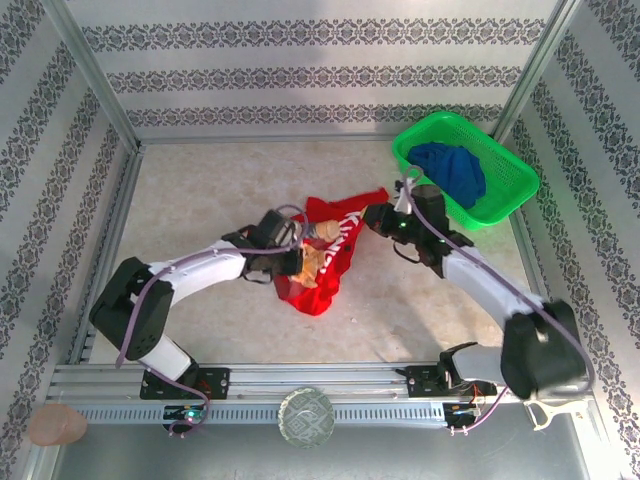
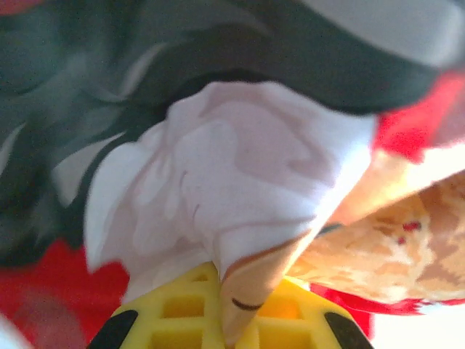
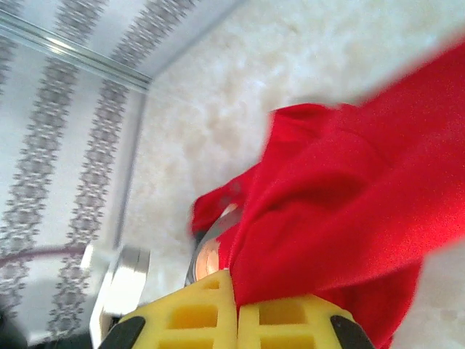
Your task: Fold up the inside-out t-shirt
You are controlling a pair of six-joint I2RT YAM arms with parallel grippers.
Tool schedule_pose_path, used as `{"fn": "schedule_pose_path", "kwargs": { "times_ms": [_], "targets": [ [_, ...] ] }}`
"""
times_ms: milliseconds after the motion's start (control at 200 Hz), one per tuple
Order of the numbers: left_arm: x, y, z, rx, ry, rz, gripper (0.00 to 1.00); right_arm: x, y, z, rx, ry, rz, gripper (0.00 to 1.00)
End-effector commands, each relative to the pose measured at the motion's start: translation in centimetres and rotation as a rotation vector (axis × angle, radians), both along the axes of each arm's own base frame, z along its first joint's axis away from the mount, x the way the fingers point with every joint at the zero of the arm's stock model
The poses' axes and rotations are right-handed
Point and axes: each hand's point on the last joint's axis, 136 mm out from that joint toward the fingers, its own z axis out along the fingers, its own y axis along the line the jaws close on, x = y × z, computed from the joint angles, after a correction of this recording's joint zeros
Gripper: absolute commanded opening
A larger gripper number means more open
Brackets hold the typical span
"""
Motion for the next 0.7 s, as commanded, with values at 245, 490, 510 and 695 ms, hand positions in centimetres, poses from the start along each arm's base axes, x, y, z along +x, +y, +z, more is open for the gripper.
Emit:
{"fn": "schedule_pose_path", "kwargs": {
  "times_ms": [245, 490, 510, 695],
  "targets": [
    [3.7, 3.2, 17.9, -0.167, -0.28, -0.104, 0.0, -2.9, -4.7, 12.9, -0.027, -0.24, -0.062, 0.0],
    [6.8, 3.9, 19.4, -0.253, -0.255, -0.117, 0.0, 0.5, -5.3, 9.8, -0.069, -0.156, -0.101, 0.0],
    [7.6, 4.3, 18.9, -0.247, -0.249, -0.097, 0.0, 1.1, -5.4, 9.1, -0.084, -0.143, -0.109, 0.0],
    [13.9, 5.8, 13.8, -0.172, -0.174, 0.009, 0.62, 6.7, -7.3, 1.4, -0.186, 0.012, -0.179, 0.31]
  ]
}}
